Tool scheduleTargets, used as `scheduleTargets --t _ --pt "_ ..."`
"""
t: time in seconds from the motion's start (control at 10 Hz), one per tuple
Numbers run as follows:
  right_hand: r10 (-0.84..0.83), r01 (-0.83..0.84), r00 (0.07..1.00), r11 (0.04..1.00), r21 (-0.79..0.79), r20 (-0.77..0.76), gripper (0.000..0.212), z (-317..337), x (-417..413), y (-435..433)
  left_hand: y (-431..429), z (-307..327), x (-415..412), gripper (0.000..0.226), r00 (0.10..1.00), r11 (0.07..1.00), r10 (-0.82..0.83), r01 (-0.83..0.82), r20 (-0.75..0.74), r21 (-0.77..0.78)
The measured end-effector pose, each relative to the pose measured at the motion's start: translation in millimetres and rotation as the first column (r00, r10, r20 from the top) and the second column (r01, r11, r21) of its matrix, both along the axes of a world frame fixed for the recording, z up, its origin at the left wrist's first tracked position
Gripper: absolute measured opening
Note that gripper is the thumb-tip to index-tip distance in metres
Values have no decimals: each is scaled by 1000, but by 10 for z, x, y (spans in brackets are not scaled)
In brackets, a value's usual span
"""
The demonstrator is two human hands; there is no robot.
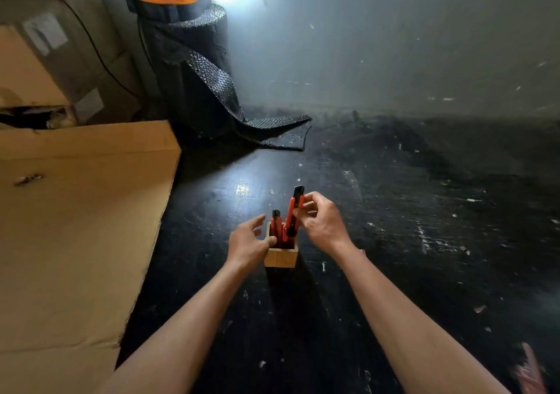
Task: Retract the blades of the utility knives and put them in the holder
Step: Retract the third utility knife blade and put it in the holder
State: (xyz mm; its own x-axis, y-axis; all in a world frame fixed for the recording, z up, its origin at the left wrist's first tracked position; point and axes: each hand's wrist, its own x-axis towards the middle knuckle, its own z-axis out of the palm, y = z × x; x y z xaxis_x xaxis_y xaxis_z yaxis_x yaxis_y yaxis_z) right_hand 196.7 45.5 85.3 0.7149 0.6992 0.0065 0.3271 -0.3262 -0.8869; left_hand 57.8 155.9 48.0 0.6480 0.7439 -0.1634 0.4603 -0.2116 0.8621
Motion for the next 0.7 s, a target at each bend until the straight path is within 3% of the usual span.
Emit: scheduleTargets --t 0.2,0.4,0.7 --pt "51 -46 998 987 -156 32 14 -383 57 99 -46 -358 66 76 992 999 32 -35 -126 -21" --pt "89 -74 995 960 -271 44 14 -613 115 134 -107 -453 78 55 996 998 49 -52 -71 -47" --pt "76 -57 995 963 -262 61 21 -573 95 31 -64 -534 47 60 996 995 66 -71 -65 -72"
